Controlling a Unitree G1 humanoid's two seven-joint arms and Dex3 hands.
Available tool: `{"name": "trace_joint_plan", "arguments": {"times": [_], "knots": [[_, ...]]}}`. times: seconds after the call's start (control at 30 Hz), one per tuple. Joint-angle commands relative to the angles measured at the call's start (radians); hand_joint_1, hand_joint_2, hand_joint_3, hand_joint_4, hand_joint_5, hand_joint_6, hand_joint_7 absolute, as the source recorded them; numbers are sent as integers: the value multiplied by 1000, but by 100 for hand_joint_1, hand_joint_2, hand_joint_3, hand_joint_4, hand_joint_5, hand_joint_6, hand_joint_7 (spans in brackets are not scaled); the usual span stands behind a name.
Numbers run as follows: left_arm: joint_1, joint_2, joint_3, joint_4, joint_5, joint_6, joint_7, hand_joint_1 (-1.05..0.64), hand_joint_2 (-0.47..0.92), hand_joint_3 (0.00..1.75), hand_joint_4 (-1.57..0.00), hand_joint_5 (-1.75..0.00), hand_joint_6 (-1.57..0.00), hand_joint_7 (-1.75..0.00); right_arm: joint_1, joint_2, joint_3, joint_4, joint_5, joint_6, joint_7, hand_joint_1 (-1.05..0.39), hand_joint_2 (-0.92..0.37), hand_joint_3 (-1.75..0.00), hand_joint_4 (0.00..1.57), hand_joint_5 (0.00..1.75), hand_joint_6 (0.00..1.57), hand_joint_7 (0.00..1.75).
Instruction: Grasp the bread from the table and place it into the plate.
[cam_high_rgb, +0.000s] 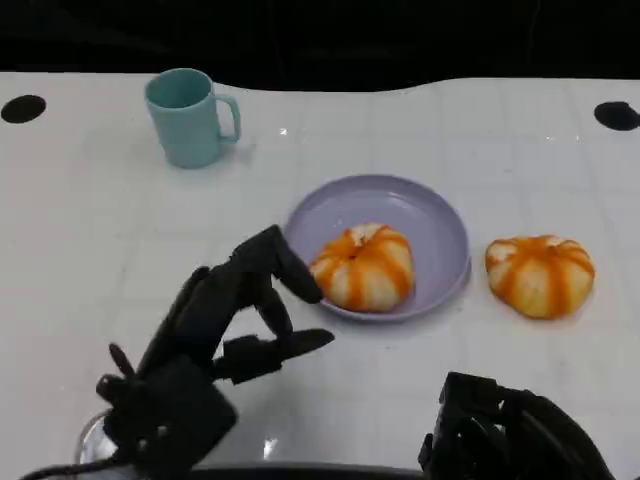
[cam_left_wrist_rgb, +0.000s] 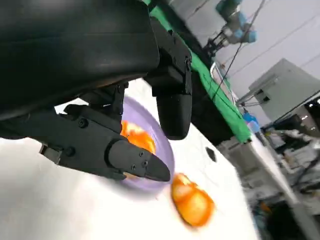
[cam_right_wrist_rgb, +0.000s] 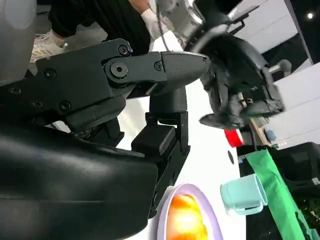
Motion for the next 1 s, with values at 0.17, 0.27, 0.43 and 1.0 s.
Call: {"name": "trace_joint_plan", "arguments": {"times": [0.17,0.27,0.43,1.0], "knots": [[176,-33,58,-124,-383,191,-243,-42,89,6,-62,-175,-42,-171,5,-15,-1,-7,-6,-9,-1,-69,-92,-30,86,158,79,134],[216,-35,69,-144,-420,219,-279,-38,90,6,-61,-175,-42,-173,5,-15,-3,-5,-3,-14,2,-69,-92,-30,87,157,79,134],[273,-50,97,-175,-499,288,-318,-32,92,10,-60,-175,-40,-175,5,-15,-13,-4,11,-7,2,-69,-92,-28,87,157,79,133],[277,-107,164,-99,-554,307,-437,-36,89,11,-65,-175,-44,-175,-3,3,-49,8,14,-33,-10,-73,-92,-26,82,166,74,140]]}}
